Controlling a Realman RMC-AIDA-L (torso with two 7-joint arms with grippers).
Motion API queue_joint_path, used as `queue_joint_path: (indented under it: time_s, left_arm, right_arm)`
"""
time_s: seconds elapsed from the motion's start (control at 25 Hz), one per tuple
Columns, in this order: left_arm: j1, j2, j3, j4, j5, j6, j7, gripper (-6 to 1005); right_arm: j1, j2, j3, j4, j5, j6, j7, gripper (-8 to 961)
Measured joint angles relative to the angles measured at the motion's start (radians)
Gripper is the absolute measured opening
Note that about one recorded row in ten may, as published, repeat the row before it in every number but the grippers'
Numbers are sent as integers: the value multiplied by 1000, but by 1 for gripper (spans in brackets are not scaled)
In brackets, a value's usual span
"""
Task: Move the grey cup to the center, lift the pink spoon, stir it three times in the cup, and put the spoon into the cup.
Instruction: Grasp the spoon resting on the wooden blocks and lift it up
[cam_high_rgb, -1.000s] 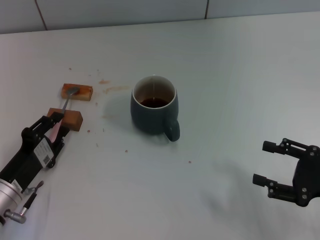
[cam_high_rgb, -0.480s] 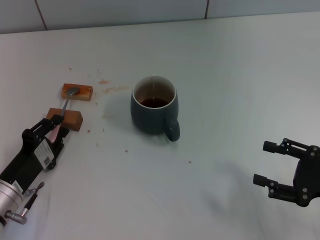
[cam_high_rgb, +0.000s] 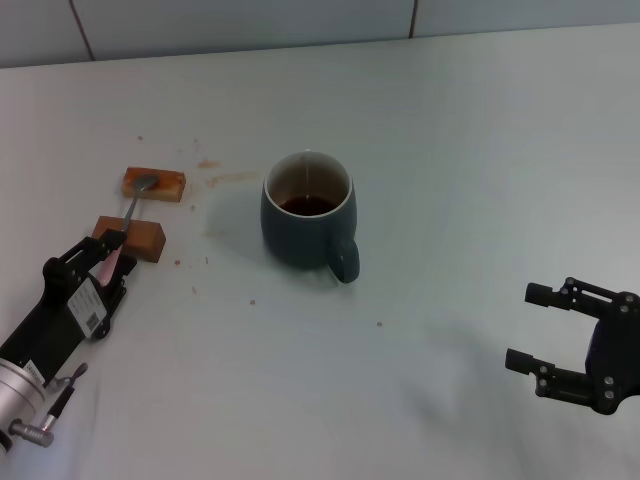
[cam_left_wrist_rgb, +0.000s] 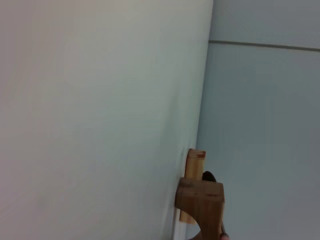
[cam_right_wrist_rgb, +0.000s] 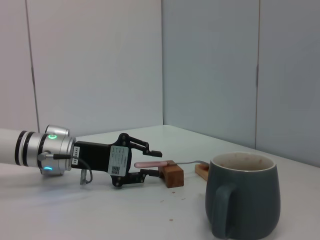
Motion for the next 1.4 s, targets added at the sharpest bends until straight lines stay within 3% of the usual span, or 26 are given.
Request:
queue_joint_path:
  time_s: [1.4]
  left_arm:
    - [-7,1,-10,6,5,-33,-4,153]
  right_arm:
    - [9,-1,2,-3,0,2,26,752]
